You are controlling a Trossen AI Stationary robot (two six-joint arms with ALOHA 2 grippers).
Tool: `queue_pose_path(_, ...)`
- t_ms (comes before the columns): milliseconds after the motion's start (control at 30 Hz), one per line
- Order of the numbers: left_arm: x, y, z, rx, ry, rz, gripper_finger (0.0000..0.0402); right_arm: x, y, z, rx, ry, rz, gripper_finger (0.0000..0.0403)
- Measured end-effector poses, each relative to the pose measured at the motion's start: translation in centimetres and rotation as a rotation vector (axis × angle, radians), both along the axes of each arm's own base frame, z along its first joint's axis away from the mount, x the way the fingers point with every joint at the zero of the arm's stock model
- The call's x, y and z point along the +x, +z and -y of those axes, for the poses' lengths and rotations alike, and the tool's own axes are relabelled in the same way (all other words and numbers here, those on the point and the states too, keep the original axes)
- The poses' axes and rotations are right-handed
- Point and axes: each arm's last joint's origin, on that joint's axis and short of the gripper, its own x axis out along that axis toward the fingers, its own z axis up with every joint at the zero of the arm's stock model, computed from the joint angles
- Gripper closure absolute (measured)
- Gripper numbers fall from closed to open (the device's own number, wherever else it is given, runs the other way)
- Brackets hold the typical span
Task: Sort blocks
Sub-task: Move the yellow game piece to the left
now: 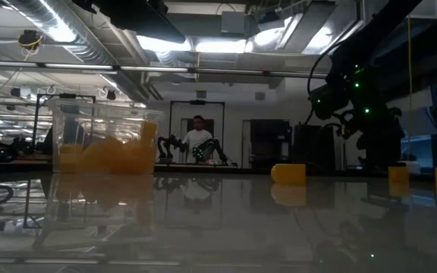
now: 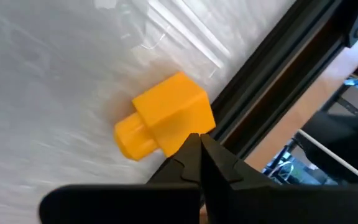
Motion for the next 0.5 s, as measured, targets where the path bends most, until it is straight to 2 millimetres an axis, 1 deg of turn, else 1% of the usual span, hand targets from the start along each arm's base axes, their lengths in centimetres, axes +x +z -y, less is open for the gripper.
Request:
queue_pose_path(300, 0.0, 0.0, 0.0, 0.000, 0.000, 0.000, 0.0268, 0.1, -0.2, 0.2, 0.008, -0.001, 0.027, 0.0402)
queue_pose_path(500, 0.0, 0.0, 0.0, 0.000, 0.000, 0.000, 0.0268, 0.3, -1.7, 0.4, 0.052, -0.017, -0.044, 0.0402)
